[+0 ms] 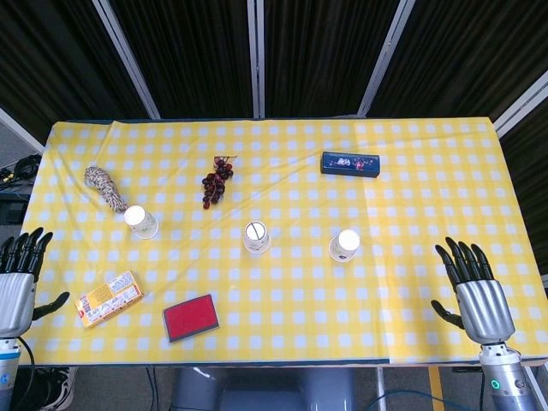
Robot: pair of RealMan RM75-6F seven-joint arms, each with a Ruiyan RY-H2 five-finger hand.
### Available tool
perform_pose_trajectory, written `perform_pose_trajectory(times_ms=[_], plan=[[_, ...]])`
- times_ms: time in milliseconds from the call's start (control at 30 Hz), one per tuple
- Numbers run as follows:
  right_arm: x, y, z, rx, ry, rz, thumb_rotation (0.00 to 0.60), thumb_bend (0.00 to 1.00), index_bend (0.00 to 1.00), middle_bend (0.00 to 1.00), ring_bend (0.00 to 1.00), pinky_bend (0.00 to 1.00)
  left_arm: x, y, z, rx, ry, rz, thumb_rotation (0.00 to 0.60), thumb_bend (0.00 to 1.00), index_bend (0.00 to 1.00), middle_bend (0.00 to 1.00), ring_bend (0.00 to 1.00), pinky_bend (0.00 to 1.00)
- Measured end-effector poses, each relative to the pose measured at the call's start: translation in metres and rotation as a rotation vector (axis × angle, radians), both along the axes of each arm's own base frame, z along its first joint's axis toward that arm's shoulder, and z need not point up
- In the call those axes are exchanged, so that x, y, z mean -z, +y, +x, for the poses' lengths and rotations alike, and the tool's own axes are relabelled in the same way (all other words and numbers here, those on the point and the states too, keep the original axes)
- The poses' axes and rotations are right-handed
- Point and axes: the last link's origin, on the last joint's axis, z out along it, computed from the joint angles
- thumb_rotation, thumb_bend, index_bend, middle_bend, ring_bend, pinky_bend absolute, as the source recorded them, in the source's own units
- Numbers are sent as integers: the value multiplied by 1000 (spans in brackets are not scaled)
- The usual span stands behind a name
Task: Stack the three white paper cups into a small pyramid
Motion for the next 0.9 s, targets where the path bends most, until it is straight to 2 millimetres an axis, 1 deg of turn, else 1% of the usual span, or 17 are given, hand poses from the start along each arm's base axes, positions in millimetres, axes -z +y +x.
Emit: perform_pose_trajectory(times_ms=[400,600,733,833,900], plan=[[-1,1,0,-1,-4,-2,600,66,0,0,0,0,1,0,0,-2,0,-6,600,0,0,0,0,0],[-2,-2,-2,11,-8,-5,600,65,0,0,0,0,1,5,-1,-8,5,-16,600,0,0,0,0,0],[-3,-4,-4,18,-11,-7,600,66,0,0,0,0,2,15,-1,-16,6,-24,600,19,0,0,0,0],[-3,-5,-5,23,-9,-7,600,66,0,0,0,0,0,30,-1,-20,10,-26,600,68,0,0,0,0],[-3,-6,-6,25,-11,-9,600,65,0,0,0,0,-2,44,0,-27,11,-28,600,70,18,0,0,0]])
